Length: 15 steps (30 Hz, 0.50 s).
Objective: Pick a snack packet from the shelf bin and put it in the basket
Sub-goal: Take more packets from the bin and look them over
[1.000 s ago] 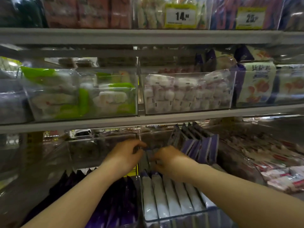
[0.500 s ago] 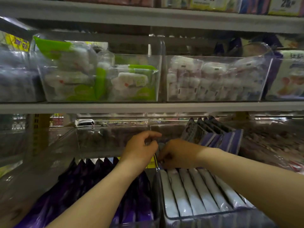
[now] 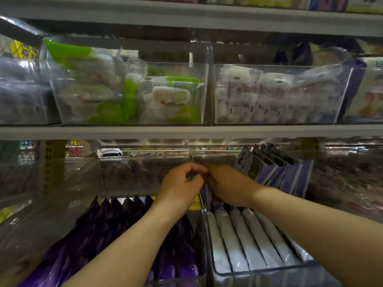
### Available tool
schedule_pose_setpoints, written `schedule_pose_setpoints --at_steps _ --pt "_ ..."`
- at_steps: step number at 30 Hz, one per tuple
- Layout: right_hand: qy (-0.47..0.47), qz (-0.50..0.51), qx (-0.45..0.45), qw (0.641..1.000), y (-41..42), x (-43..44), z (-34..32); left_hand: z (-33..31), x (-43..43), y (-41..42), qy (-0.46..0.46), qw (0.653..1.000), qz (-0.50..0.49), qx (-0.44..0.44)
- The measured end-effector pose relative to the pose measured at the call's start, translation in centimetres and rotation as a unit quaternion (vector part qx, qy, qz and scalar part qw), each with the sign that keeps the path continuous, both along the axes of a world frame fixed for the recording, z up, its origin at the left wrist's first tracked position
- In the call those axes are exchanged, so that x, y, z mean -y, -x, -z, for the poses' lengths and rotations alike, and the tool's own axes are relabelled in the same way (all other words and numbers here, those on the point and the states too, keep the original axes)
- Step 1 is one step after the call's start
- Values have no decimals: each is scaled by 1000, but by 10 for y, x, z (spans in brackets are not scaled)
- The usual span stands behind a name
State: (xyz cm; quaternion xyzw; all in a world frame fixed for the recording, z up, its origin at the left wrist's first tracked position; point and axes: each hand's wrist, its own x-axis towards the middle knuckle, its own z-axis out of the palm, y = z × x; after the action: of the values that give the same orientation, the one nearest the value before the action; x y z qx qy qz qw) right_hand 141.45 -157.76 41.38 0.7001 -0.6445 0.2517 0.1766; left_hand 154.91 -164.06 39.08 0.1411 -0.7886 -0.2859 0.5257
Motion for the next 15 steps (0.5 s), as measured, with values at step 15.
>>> schedule_pose_setpoints --at_steps 15 --pt "347 -17 271 898 -21 -79 12 -6 -42 -22 126 982 -133 36"
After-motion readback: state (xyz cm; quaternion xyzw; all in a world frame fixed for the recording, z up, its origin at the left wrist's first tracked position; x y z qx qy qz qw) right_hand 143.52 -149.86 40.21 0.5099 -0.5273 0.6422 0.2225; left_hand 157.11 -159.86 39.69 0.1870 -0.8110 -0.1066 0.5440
